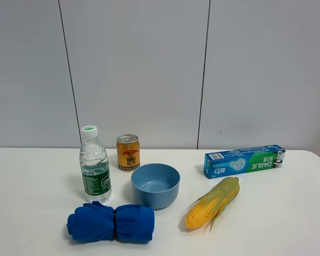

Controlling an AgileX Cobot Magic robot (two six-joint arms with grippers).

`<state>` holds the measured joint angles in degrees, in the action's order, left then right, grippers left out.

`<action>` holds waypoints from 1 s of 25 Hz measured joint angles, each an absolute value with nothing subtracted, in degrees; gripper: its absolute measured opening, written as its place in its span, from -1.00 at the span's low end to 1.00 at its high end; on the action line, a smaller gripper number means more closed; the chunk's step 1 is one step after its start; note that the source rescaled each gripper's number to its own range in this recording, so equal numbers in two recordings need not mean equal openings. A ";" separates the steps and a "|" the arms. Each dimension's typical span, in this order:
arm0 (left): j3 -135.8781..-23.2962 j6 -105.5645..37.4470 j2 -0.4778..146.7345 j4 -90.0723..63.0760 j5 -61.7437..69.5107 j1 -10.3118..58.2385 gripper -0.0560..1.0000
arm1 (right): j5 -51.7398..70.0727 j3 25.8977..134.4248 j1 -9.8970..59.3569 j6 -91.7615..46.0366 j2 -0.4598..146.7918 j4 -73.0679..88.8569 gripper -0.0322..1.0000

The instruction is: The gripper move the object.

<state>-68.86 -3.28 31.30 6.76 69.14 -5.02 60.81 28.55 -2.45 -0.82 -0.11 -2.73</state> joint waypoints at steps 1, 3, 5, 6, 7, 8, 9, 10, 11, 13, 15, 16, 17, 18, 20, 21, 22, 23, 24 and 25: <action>-67.06 -3.15 29.53 6.48 69.14 -5.02 0.26 | 60.81 28.55 -2.45 -0.82 -0.11 -2.73 1.00; -62.91 -2.97 24.94 6.40 69.14 -5.02 0.26 | 60.81 28.55 -2.45 -0.82 -0.11 -2.73 1.00; -58.27 -2.91 20.34 6.35 69.19 -5.02 0.26 | 60.81 28.55 -2.45 -0.82 -0.11 -2.73 1.00; -55.72 -2.85 17.78 6.35 69.25 -5.02 0.26 | 60.81 28.55 -2.45 -0.82 -0.11 -2.73 1.00; -53.17 -2.80 15.20 6.35 69.25 -5.02 0.26 | 60.81 28.55 -2.45 -0.82 -0.11 -2.73 1.00; -50.67 -2.80 13.07 6.22 69.10 -5.02 0.26 | 60.81 28.55 -2.45 -0.82 -0.11 -2.73 1.00; -48.64 -2.79 10.64 5.89 68.59 -5.02 0.26 | 60.81 28.55 -2.45 -0.82 -0.11 -2.73 1.00; -46.29 -2.74 8.41 5.42 67.74 -5.02 0.26 | 60.81 28.55 -2.45 -0.82 -0.11 -2.73 1.00; -44.12 -2.70 6.48 4.81 67.20 -5.02 0.26 | 60.81 28.55 -2.45 -0.82 -0.11 -2.73 1.00; -40.48 -2.36 3.80 3.66 66.62 -5.02 0.26 | 60.81 28.55 -2.45 -0.82 -0.11 -2.73 1.00; -37.01 -2.29 2.03 2.81 66.40 -5.02 0.26 | 60.81 28.55 -2.45 -0.82 -0.11 -2.73 1.00; -35.73 -2.28 1.58 2.53 66.35 -5.02 0.26 | 60.81 28.55 -2.45 -0.82 -0.11 -2.73 1.00; -34.26 -2.23 1.33 2.32 66.07 -5.02 0.26 | 60.81 28.55 -2.45 -0.82 -0.11 -2.73 1.00; -32.92 -2.16 1.12 2.03 65.53 -5.02 0.26 | 60.81 28.55 -2.45 -0.82 -0.11 -2.73 1.00; -31.24 -2.05 0.97 1.67 64.43 -5.02 0.26 | 60.81 28.55 -2.45 -0.82 -0.11 -2.73 1.00; -30.80 -2.05 0.97 1.48 63.33 -5.02 0.26 | 60.81 28.55 -2.45 -0.82 -0.11 -2.73 1.00; -30.41 -2.05 0.97 1.17 62.58 -5.02 0.26 | 60.81 28.55 -2.45 -0.82 -0.11 -2.73 1.00; -29.99 -1.99 0.97 0.90 61.89 -5.02 0.26 | 60.81 28.55 -2.45 -0.82 -0.11 -2.73 1.00; -29.55 -1.99 0.97 0.49 61.49 -5.02 0.26 | 60.81 28.55 -2.45 -0.82 -0.11 -2.73 1.00; -29.37 -1.93 0.97 0.00 61.44 -5.02 0.26 | 60.81 28.55 -2.45 -0.82 -0.11 -2.73 1.00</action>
<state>-29.37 -1.93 0.97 0.00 61.44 -5.02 60.81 28.55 -2.45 -0.82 -0.11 -2.73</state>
